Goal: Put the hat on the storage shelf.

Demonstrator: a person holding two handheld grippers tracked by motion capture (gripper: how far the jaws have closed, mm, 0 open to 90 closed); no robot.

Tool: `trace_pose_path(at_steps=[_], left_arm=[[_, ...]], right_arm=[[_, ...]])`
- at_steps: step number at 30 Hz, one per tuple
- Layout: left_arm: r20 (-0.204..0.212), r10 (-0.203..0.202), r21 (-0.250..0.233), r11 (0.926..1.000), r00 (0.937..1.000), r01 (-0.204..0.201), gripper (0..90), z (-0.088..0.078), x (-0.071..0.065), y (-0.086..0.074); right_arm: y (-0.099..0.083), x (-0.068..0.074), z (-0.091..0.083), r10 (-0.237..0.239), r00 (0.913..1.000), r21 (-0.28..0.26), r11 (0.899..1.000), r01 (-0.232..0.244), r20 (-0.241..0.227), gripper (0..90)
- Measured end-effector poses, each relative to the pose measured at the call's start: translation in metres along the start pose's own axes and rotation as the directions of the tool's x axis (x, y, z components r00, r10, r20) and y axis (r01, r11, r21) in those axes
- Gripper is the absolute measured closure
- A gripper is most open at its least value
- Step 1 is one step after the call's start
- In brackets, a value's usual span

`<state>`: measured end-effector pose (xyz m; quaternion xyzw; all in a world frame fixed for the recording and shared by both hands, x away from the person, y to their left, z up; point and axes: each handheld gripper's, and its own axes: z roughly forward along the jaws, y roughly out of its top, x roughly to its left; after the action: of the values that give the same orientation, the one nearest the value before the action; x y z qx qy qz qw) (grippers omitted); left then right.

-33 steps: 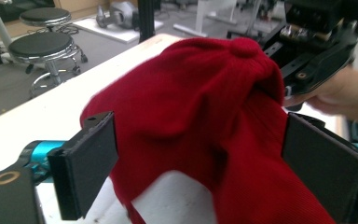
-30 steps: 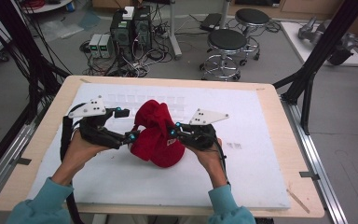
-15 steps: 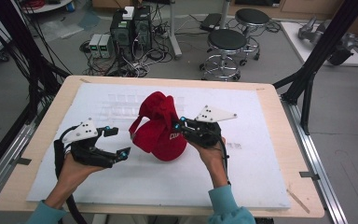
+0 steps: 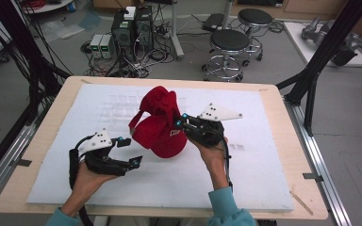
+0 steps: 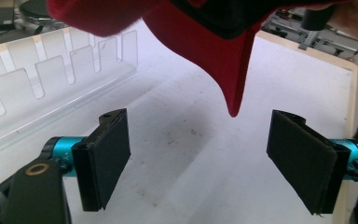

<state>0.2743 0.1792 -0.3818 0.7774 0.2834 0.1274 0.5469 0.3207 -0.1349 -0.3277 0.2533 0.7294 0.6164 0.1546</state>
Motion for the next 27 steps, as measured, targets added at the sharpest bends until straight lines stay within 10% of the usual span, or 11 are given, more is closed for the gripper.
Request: trace_pose_path(at_steps=[20, 27], left_arm=[[0.033, -0.014, -0.044, 0.9989, 0.9993, 0.016, 43.2, 0.028, -0.013, 0.004], [0.042, 0.020, -0.054, 0.9984, 0.9989, -0.018, 64.7, 0.028, -0.013, 0.003]], right_arm=[[0.005, 0.007, 0.002, 0.025, 0.9991, -0.052, 0.998, -0.027, -0.035, 86.7], [0.006, 0.011, 0.005, 0.029, 0.9979, -0.064, 0.997, -0.032, -0.058, 86.6]])
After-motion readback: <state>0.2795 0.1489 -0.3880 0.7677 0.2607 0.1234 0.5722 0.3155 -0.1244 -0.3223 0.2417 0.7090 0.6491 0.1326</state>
